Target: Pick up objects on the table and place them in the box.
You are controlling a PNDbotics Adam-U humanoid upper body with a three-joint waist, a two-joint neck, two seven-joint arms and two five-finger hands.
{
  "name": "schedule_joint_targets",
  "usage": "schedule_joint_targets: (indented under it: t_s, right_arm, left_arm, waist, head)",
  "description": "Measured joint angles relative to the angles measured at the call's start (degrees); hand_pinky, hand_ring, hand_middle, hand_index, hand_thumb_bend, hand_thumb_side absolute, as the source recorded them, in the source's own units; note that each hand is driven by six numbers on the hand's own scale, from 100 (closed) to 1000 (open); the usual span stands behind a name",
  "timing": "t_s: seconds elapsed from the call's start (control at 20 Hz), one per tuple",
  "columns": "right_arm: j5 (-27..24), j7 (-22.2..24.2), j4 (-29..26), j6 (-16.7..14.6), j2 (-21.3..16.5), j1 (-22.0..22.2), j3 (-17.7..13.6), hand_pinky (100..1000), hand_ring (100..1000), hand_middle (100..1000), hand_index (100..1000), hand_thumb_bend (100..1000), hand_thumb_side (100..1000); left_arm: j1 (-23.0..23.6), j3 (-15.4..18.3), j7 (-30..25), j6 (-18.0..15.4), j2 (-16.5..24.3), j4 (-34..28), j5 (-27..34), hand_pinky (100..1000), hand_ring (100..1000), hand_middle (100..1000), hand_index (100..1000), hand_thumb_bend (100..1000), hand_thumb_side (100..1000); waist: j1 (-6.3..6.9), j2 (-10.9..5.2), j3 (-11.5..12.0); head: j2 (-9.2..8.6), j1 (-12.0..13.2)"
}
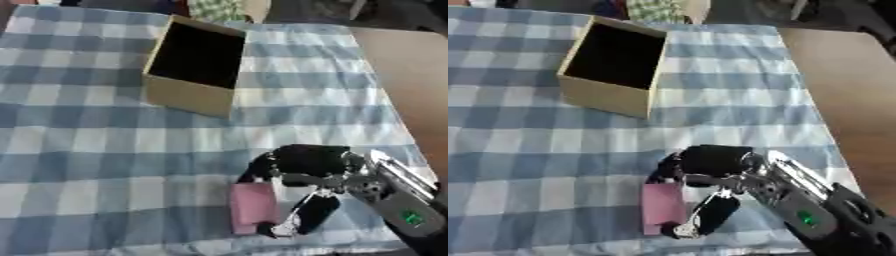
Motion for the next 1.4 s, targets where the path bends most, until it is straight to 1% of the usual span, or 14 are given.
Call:
schedule_joint_targets:
  t_s: [0.2,0.25,0.35,0.4,0.45,0.5,0.55,0.6,0.75,0.9,1.2,1.25,1.3,1.4]
  right_arm:
    - [0.24,0.73,0.0,0.32,0.48,0.27,0.0,746,585,692,881,383,666]
    - [0.24,0.83,0.0,0.4,0.53,0.29,0.0,730,569,663,865,362,644]
    - [0.19,0.93,0.0,0.5,0.55,0.3,0.0,701,538,636,846,320,608]
    - [0.11,0.9,0.0,0.53,0.56,0.29,0.0,678,519,620,834,317,611]
    - [0.02,0.81,0.0,0.62,0.57,0.27,0.0,665,510,606,827,284,571]
    - [-0.19,0.69,0.0,0.71,0.62,0.25,0.01,663,509,604,826,281,568]
    - [-0.44,0.55,0.0,0.8,0.64,0.25,0.02,647,498,578,813,247,541]
    - [-0.67,0.31,0.0,0.91,0.67,0.25,0.02,647,498,578,813,247,541]
    - [-1.35,-0.74,0.0,1.46,0.71,0.25,0.02,608,471,526,776,196,476]
    - [-1.44,-2.57,0.0,1.78,0.87,0.14,0.04,597,466,516,766,200,442]
    - [-0.67,-6.51,0.0,0.87,0.95,-0.6,0.37,568,453,506,750,169,343]
    - [-0.34,-7.09,0.0,0.64,0.95,-0.72,0.37,561,448,504,739,145,331]
    - [0.03,-7.62,0.0,0.45,0.95,-0.86,0.37,556,444,501,734,175,306]
    - [0.5,-8.48,0.0,0.25,0.95,-1.08,0.35,546,437,496,721,175,269]
  left_arm:
    - [0.01,0.01,-0.27,0.04,-0.35,0.0,0.0,498,589,624,779,323,930]
    - [0.02,0.02,-0.33,0.04,-0.38,0.0,0.0,498,589,624,779,324,931]
    - [0.03,0.03,-0.41,0.1,-0.39,0.0,0.0,499,589,624,779,323,931]
    - [0.04,0.05,-0.44,0.14,-0.39,0.0,0.0,499,589,623,779,323,932]
    - [0.05,0.09,-0.48,0.17,-0.4,0.0,0.0,499,589,623,779,323,932]
    - [0.05,0.14,-0.53,0.22,-0.4,0.0,0.0,499,589,623,779,322,933]
    - [0.06,0.17,-0.57,0.26,-0.4,0.0,0.0,499,589,623,779,322,933]
    - [0.06,0.23,-0.59,0.28,-0.4,0.0,0.0,499,589,623,779,322,933]
    - [0.08,0.3,-0.69,0.38,-0.41,0.0,0.0,499,589,623,779,322,933]
    - [0.16,0.31,-0.87,0.53,-0.43,0.0,0.0,498,588,623,779,321,935]
    - [0.44,0.33,-1.47,0.88,-0.44,0.0,-0.07,496,587,621,778,320,938]
    - [0.44,0.34,-1.54,0.9,-0.45,0.0,-0.07,495,586,621,778,319,939]
    - [0.46,0.34,-1.66,0.95,-0.45,0.0,-0.07,495,586,621,778,318,940]
    - [0.49,0.36,-1.84,1.03,-0.46,0.0,-0.07,495,586,621,778,318,941]
  waist:
    - [-0.23,0.03,0.0]
    - [-0.26,0.05,0.0]
    - [-0.26,0.06,0.01]
    - [-0.26,0.07,0.01]
    - [-0.26,0.09,0.02]
    - [-0.26,0.1,0.02]
    - [-0.26,0.13,0.02]
    - [-0.26,0.2,0.02]
    - [-0.25,0.34,0.02]
    - [-0.21,0.34,0.02]
    - [-0.17,0.35,0.02]
    - [-0.17,0.35,0.01]
    - [-0.17,0.35,-0.01]
    - [-0.17,0.35,-0.02]
  head:
    - [0.0,-0.01]
    - [0.0,-0.02]
    - [0.0,-0.03]
    - [0.0,-0.05]
    - [0.0,-0.06]
    - [0.0,-0.07]
    - [0.0,-0.08]
    - [0.0,-0.1]
    - [0.0,-0.1]
    - [0.0,-0.11]
    - [0.0,-0.13]
    - [0.0,-0.13]
    - [0.0,-0.13]
    - [0.0,-0.14]
